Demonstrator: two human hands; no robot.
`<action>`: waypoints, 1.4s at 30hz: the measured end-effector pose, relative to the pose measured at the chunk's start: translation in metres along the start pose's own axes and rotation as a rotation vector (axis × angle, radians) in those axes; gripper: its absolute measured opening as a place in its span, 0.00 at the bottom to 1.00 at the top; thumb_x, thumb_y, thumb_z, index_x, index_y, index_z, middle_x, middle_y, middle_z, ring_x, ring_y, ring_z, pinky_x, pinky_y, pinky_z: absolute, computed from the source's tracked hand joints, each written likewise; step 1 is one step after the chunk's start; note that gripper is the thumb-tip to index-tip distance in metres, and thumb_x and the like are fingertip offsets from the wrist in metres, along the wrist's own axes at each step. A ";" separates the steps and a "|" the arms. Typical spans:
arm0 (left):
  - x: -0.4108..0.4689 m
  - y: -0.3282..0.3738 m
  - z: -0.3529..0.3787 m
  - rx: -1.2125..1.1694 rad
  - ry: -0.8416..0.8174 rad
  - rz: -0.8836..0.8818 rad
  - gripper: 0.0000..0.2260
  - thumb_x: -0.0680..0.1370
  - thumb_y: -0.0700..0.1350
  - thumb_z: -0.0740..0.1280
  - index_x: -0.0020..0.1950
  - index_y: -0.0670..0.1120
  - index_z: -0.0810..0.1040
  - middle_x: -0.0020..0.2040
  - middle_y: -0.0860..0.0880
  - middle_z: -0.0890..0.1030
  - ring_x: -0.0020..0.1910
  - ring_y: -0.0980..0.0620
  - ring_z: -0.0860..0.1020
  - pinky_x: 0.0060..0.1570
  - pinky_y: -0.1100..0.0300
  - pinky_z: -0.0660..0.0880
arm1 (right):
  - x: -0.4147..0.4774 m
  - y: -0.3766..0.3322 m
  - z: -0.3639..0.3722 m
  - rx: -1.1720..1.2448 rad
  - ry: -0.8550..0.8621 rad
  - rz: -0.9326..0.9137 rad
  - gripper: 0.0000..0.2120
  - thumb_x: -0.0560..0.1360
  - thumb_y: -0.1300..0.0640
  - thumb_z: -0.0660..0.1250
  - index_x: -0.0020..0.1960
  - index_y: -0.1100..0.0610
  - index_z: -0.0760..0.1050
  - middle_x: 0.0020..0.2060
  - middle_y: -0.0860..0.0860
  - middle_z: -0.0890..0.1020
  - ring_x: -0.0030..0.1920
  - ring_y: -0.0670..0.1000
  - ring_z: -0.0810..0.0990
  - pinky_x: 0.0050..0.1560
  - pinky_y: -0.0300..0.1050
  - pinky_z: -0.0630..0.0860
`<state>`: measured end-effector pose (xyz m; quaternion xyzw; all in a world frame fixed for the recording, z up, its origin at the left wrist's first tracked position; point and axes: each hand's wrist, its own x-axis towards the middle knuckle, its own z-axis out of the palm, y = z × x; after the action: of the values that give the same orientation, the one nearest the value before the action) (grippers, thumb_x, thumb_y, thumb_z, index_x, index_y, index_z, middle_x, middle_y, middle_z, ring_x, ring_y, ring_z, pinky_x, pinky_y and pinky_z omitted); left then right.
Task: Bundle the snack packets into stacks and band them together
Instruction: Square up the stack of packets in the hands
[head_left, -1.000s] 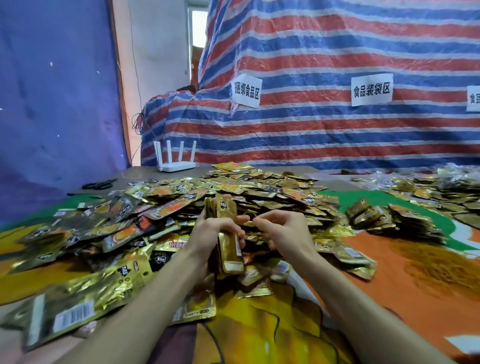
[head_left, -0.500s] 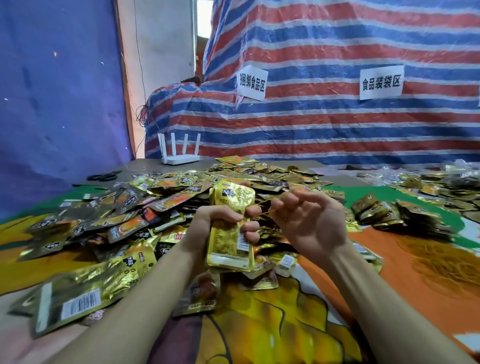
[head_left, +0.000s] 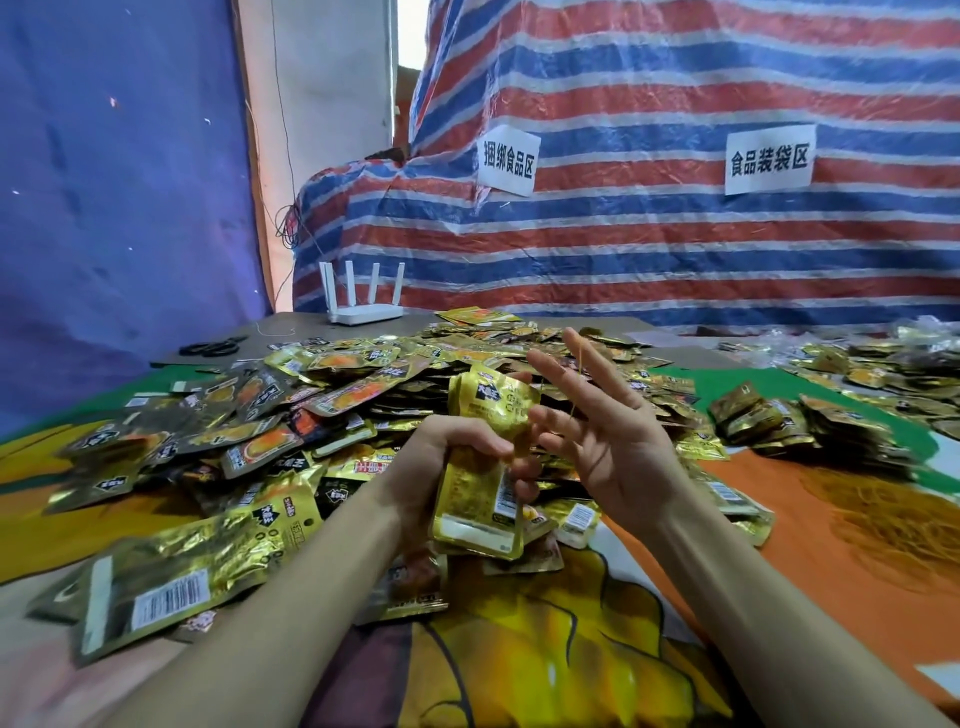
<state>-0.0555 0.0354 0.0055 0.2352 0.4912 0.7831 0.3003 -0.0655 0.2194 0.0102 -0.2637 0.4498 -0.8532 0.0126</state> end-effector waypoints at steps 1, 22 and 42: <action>-0.001 0.000 0.001 0.044 0.063 0.000 0.12 0.66 0.40 0.69 0.48 0.41 0.83 0.38 0.45 0.77 0.37 0.48 0.76 0.42 0.54 0.76 | -0.001 -0.002 -0.002 -0.016 -0.013 -0.001 0.22 0.76 0.61 0.68 0.68 0.48 0.76 0.64 0.53 0.82 0.49 0.58 0.87 0.35 0.42 0.83; 0.025 -0.002 0.011 -0.013 0.921 0.699 0.27 0.79 0.52 0.70 0.74 0.46 0.64 0.57 0.40 0.82 0.54 0.40 0.84 0.53 0.40 0.81 | -0.015 0.041 0.029 -0.858 -0.064 -0.213 0.24 0.70 0.58 0.79 0.60 0.40 0.76 0.69 0.27 0.69 0.71 0.34 0.69 0.64 0.27 0.68; 0.019 -0.010 0.010 -0.173 0.476 0.357 0.26 0.77 0.62 0.63 0.44 0.41 0.88 0.46 0.42 0.85 0.48 0.44 0.85 0.53 0.49 0.82 | -0.017 0.038 0.032 -0.913 0.034 -0.131 0.31 0.68 0.40 0.71 0.69 0.44 0.72 0.62 0.45 0.72 0.60 0.37 0.75 0.58 0.32 0.75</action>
<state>-0.0598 0.0588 0.0019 0.1011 0.4301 0.8955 0.0535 -0.0440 0.1772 -0.0120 -0.2564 0.7619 -0.5710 -0.1663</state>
